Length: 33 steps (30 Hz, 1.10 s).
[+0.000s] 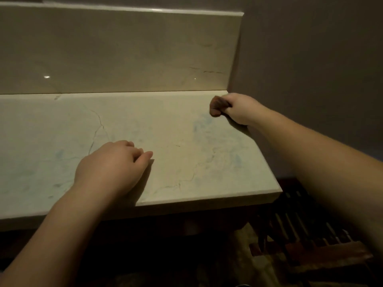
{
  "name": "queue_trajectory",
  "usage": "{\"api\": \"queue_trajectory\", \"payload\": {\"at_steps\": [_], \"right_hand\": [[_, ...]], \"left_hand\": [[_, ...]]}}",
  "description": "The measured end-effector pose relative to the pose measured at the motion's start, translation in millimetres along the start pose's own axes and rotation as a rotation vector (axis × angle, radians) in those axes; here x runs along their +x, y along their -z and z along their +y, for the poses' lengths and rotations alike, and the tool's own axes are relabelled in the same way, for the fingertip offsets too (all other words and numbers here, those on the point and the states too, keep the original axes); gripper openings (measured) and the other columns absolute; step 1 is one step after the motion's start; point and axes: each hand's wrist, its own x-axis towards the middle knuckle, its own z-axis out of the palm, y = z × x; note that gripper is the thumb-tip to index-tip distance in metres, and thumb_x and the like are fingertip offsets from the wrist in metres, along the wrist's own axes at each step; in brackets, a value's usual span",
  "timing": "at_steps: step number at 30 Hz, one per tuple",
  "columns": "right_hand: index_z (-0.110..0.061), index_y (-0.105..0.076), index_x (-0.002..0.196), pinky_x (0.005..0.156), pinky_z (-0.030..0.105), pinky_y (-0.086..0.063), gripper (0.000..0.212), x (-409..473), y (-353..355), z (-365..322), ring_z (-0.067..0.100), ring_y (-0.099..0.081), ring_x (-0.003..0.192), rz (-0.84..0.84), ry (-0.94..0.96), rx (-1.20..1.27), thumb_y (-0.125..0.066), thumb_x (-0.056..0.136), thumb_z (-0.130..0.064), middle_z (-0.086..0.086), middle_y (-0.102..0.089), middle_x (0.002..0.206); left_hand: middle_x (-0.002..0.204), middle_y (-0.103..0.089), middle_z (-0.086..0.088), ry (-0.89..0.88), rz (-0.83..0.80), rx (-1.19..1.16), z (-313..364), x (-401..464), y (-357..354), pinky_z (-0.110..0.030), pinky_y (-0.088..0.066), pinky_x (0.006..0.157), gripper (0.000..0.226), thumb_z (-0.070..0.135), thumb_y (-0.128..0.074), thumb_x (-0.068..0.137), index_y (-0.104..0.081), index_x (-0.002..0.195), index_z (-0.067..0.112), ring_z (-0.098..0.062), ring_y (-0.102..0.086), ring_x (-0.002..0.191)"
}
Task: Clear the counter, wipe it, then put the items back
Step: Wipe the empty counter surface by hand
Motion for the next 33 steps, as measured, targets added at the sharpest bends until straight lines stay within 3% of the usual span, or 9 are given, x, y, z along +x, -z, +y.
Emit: {"api": "queue_trajectory", "payload": {"at_steps": [4, 9, 12, 15, 18, 22, 26, 28, 33], "right_hand": [[-0.035, -0.064, 0.080, 0.077, 0.027, -0.040, 0.030, 49, 0, 0, 0.015, -0.057, 0.087, 0.020, 0.045, 0.013, -0.044, 0.086, -0.013, -0.014, -0.065, 0.093], [-0.022, -0.063, 0.107, 0.084, 0.038, -0.047, 0.025, 85, -10, -2, 0.030, -0.057, 0.103, 0.105, -0.010, -0.100, -0.048, 0.090, -0.012, 0.005, -0.062, 0.114], [-0.021, -0.060, 0.109, 0.086, 0.043, -0.048, 0.024, 83, -14, -4, 0.032, -0.056, 0.102, 0.117, 0.008, -0.138, -0.047, 0.091, -0.013, 0.008, -0.060, 0.116], [-0.027, -0.062, 0.103, 0.083, 0.041, -0.048, 0.023, 63, -14, -8, 0.025, -0.055, 0.095, 0.102, 0.102, -0.082, -0.047, 0.091, -0.013, 0.001, -0.060, 0.108], [-0.027, -0.060, 0.091, 0.077, 0.030, -0.038, 0.023, 32, -13, -21, 0.017, -0.051, 0.090, 0.062, 0.199, -0.016, -0.047, 0.091, -0.008, -0.007, -0.058, 0.098], [-0.017, -0.064, 0.105, 0.076, 0.029, -0.036, 0.022, -13, -18, -37, 0.024, -0.054, 0.098, 0.009, 0.293, -0.029, -0.050, 0.090, -0.008, 0.005, -0.060, 0.107], [-0.017, -0.065, 0.105, 0.082, 0.028, -0.041, 0.019, -75, -16, -53, 0.016, -0.053, 0.095, -0.054, 0.362, 0.020, -0.054, 0.091, -0.010, -0.003, -0.059, 0.102], [-0.020, -0.066, 0.104, 0.083, 0.027, -0.041, 0.019, -103, -13, -59, 0.014, -0.053, 0.095, -0.080, 0.367, 0.043, -0.055, 0.091, -0.012, -0.007, -0.057, 0.098], [-0.015, -0.068, 0.101, 0.084, 0.030, -0.042, 0.015, -154, -12, -68, 0.019, -0.056, 0.096, -0.080, 0.343, 0.044, -0.059, 0.089, -0.011, 0.000, -0.062, 0.098]], "left_hand": [[0.136, -0.053, 0.015, 0.029, 0.012, -0.009, 1, -2, 0, -0.032, -0.048, 0.078, 0.044, 0.055, -0.031, 0.099, -0.065, 0.121, 0.038, -0.012, -0.051, 0.119], [0.140, -0.050, 0.020, 0.078, 0.032, -0.058, 1, 0, -2, -0.034, -0.050, 0.088, 0.041, 0.055, -0.034, 0.098, -0.066, 0.119, 0.041, -0.010, -0.048, 0.124], [0.147, -0.043, 0.023, 0.096, 0.018, -0.074, 0, 0, -2, -0.037, -0.049, 0.092, 0.043, 0.058, -0.033, 0.097, -0.061, 0.126, 0.044, -0.009, -0.044, 0.130], [0.146, -0.043, 0.025, 0.117, 0.031, -0.096, 0, 0, -3, -0.036, -0.048, 0.091, 0.044, 0.060, -0.033, 0.096, -0.061, 0.126, 0.044, -0.009, -0.044, 0.130], [0.145, -0.045, 0.024, 0.134, 0.030, -0.112, 0, 0, -5, -0.036, -0.048, 0.090, 0.044, 0.060, -0.034, 0.096, -0.062, 0.125, 0.043, -0.010, -0.046, 0.129], [0.146, -0.044, 0.022, 0.127, 0.028, -0.117, 0, -2, -7, -0.039, -0.047, 0.093, 0.045, 0.059, -0.034, 0.097, -0.061, 0.128, 0.040, -0.012, -0.044, 0.131], [0.149, -0.043, 0.019, 0.110, 0.014, -0.116, -1, -4, -7, -0.039, -0.044, 0.096, 0.044, 0.057, -0.034, 0.098, -0.061, 0.129, 0.039, -0.016, -0.043, 0.133], [0.146, -0.046, 0.016, 0.097, 0.017, -0.118, -1, -6, -5, -0.037, -0.043, 0.092, 0.043, 0.055, -0.035, 0.099, -0.063, 0.127, 0.038, -0.018, -0.045, 0.131], [0.127, -0.061, 0.006, 0.056, 0.013, -0.108, -2, -7, -2, -0.034, -0.042, 0.079, 0.040, 0.051, -0.036, 0.099, -0.069, 0.114, 0.033, -0.024, -0.055, 0.113]]}}
